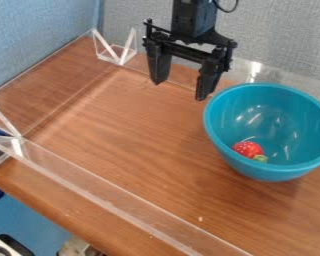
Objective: Remove the strawberry from inside the blue bowl and put it on the table
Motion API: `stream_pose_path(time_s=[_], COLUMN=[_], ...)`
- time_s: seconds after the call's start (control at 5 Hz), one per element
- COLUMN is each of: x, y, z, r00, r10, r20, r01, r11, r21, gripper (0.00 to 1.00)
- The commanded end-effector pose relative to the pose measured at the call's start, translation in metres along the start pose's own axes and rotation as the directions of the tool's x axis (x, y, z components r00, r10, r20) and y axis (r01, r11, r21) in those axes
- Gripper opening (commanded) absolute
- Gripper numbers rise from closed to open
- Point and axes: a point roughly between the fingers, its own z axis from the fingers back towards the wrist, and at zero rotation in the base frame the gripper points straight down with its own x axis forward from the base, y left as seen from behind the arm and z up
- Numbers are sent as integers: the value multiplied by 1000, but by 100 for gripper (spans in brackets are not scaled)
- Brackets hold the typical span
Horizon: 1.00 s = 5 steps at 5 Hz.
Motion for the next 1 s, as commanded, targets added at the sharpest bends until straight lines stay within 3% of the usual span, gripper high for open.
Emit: stream_pose_path(time_s=[0.0,0.6,0.8], x=[1,8,11], y=[-3,-29,-44], z=[-6,-18,-18], r00=[1000,986,973], r10=[-19,-167,-231], r20=[-12,-18,-2], r01=[19,167,231], r11=[1000,986,973], r21=[-2,-14,-15], gripper=[100,100,100])
